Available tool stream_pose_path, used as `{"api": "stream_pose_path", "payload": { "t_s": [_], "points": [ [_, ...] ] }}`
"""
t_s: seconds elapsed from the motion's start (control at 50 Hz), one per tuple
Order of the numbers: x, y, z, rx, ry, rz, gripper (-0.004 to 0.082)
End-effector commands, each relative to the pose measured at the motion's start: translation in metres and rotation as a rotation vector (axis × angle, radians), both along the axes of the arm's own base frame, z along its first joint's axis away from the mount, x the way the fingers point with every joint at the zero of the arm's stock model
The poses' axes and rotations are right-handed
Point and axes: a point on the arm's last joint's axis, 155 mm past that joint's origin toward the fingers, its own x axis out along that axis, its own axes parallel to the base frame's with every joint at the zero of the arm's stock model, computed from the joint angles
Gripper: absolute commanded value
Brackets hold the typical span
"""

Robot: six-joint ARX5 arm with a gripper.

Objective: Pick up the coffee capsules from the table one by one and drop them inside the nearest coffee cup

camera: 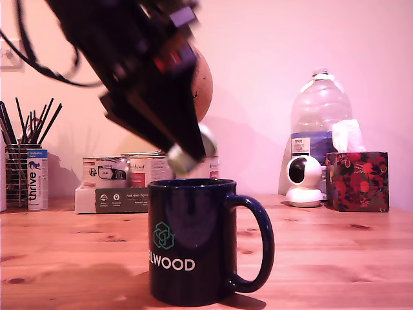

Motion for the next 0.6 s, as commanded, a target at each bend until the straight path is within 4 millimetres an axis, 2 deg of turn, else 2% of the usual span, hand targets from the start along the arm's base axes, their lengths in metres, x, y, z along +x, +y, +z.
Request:
{"api": "stream_pose_path", "payload": {
  "t_s": [0.0, 0.14, 0.58],
  "points": [
    [0.0007, -0.0026, -0.0043, 0.015, 0.003, -0.007, 0.0231],
    [-0.0035, -0.0018, -0.0106, 0.042, 0.012, -0.013, 0.0231],
    [-0.0062, 0.0015, -0.0133, 0.061, 0.021, -0.009, 0.025]
  ]
}}
